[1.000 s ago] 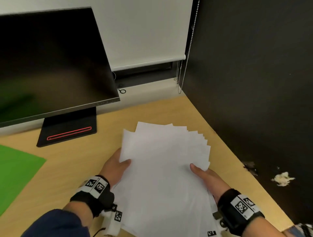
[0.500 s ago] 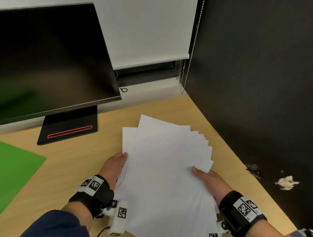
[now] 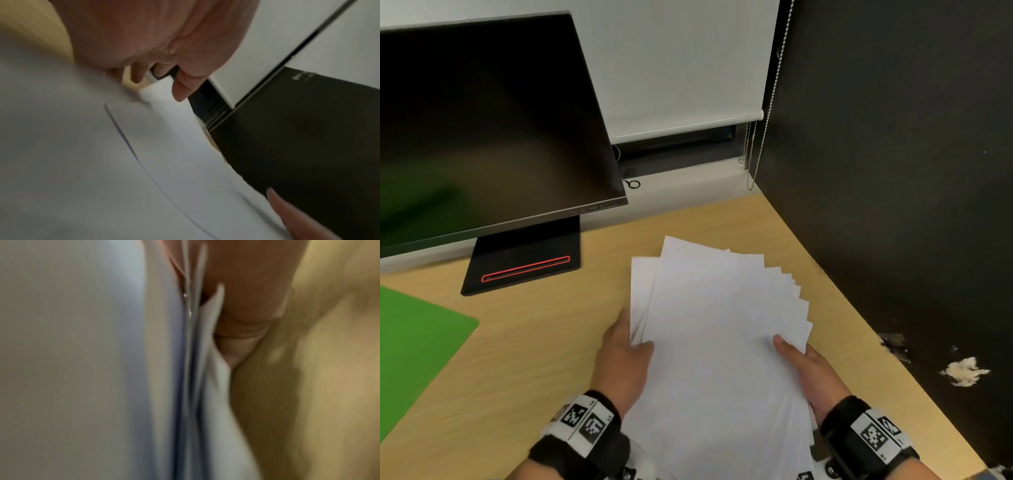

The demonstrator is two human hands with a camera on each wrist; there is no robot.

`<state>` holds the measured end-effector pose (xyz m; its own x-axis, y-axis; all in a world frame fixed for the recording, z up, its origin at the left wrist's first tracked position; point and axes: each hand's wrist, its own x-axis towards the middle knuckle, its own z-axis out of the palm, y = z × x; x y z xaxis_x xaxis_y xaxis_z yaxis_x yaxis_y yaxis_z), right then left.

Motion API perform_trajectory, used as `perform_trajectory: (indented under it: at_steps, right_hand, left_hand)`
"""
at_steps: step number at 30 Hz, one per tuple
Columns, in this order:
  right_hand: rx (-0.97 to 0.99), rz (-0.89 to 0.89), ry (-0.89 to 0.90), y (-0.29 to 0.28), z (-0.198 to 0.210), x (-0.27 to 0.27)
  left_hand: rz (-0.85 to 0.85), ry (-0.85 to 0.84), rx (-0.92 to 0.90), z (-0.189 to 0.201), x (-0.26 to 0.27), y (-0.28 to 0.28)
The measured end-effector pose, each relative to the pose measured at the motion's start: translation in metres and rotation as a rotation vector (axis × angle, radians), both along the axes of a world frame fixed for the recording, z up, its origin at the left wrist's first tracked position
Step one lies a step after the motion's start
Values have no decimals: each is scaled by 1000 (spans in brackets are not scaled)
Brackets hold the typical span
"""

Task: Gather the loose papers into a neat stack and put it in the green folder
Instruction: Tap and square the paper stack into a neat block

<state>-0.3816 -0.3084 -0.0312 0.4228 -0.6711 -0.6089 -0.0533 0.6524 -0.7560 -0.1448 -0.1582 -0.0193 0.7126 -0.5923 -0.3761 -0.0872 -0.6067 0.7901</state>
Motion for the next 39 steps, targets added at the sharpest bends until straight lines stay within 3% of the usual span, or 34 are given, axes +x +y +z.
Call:
perform_trajectory:
  at_steps: [2,7,9,11,14,17,19,20,22,25,28,34,39]
  right_hand:
    - [9,-9,-26,2,-1,-2]
    - [-1,34,5,6,-3,1]
    - [17,63,14,5,-2,-1]
    - [19,100,33,6,-6,-4]
    - [20,77,66,10,-12,-4]
    - [67,-4,28,18,-13,2]
    - [112,-51,-19,25,-12,8]
    - [135,-66,-34,29,-12,12]
    - [175,-69,-53,36,-7,22]
    - [249,-51,-73,50,-2,37]
    - [326,-19,-67,67,-3,46]
    - [395,10,-90,91,-8,52]
    - [438,-83,-219,76,-3,41]
  left_hand:
    - [10,38,40,8,2,7]
    - [-369,-11,206,13,-4,10]
    - [-379,-45,207,17,-2,13]
    - [-291,12,104,20,3,22]
    - [-31,37,-31,21,7,40]
    - [203,-118,55,18,17,69]
    - [336,-81,105,14,18,90]
    - [388,0,137,11,17,97]
    - [451,326,113,5,8,102]
    - [469,895,-135,-6,-10,94]
    - [531,1107,-319,-6,-25,84]
    - [546,977,-255,-20,-31,83]
    - [543,810,-229,-23,-17,91]
